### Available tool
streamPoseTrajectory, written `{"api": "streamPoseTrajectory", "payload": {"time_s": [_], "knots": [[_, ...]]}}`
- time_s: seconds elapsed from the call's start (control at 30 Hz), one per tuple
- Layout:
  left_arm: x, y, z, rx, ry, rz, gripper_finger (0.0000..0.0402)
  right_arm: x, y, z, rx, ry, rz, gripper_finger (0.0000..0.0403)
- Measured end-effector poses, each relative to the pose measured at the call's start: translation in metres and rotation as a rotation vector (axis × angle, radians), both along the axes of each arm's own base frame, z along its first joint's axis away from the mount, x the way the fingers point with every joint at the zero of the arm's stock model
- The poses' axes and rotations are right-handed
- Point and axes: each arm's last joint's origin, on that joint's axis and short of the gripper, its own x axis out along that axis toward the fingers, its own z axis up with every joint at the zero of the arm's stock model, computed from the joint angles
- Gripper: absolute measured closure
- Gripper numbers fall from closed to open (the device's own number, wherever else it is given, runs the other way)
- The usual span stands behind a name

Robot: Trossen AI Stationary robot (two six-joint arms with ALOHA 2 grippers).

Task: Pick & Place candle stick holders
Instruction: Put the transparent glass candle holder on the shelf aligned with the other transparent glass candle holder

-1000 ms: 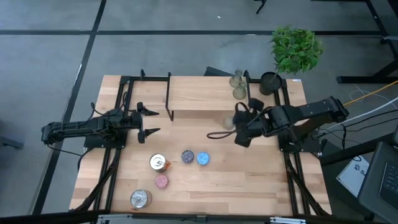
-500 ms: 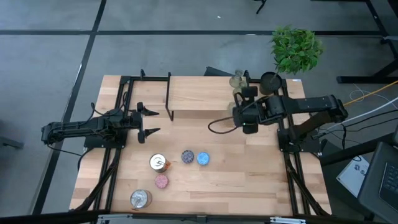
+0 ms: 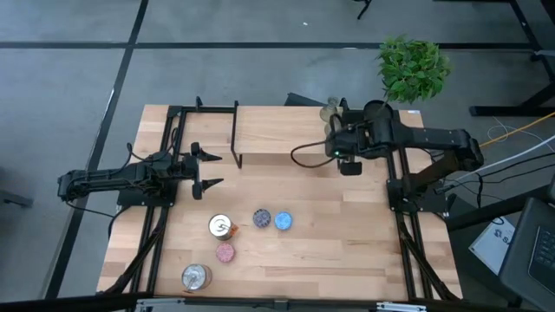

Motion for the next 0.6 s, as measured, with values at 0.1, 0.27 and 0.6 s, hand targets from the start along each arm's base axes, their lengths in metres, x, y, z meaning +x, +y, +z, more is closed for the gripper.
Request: {"api": "streamPoseTrajectory", "payload": {"time_s": [0.1, 0.27, 0.6], "knots": [[0.0, 0.0, 0.0, 0.0, 0.0, 0.0, 0.0038, 0.0, -0.002, -0.001, 0.046, -0.001, -0.003, 0.0367], [0.0, 0.0, 0.0, 0.0, 0.0, 0.0, 0.0038, 0.0, -0.004, -0.001, 0.062, -0.001, -0.008, 0.0367], [0.0, 0.0, 0.0, 0.0, 0.0, 0.0, 0.0038, 0.001, -0.011, -0.003, 0.062, 0.012, -0.036, 0.0367]]}}
